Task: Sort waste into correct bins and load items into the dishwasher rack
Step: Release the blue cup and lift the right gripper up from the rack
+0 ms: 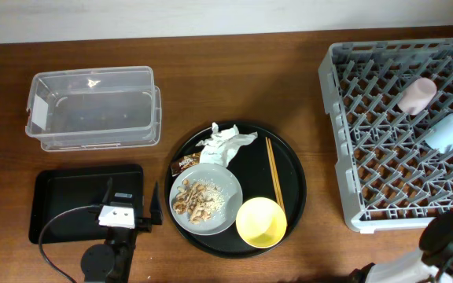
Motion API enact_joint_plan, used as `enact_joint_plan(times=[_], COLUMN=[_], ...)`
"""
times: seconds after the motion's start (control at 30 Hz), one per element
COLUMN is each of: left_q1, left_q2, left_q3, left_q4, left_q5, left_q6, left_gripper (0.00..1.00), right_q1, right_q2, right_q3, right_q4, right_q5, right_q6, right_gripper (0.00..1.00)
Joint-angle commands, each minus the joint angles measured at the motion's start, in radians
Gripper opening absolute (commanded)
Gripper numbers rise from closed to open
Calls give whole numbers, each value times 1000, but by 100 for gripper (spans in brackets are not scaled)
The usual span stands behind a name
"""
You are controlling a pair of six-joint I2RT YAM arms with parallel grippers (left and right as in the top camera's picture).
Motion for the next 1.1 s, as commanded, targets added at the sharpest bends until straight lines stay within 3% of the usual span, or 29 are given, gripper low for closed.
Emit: enact_joint_plan(times=[0.0,0.17,0.53,0.9,1.0,1.07], left_q1=[5,5,5,5,5,5], left_q2=[-5,-5,-5,-5,-5,-5], left_q3=[-8,-8,-8,-8,-8,-8], left_q4=[2,2,2,2,3,3], left_q5=[14,14,14,14,14,14], left_q6=[16,16,16,16,16,16], left_gripper=[99,99,99,99,99,99], right_q1=[3,3,3,3,3,3], right_q2=[101,181,168,12,-76,-121], right_q3=[2,2,6,6,6,6], right_q4=[11,-10,-183,-273,-272,-288], right_q5=[-6,-6,-15,-278,-517,-692], right_q6=[12,12,12,13,12,11], right_gripper=[4,4,4,4,4,9])
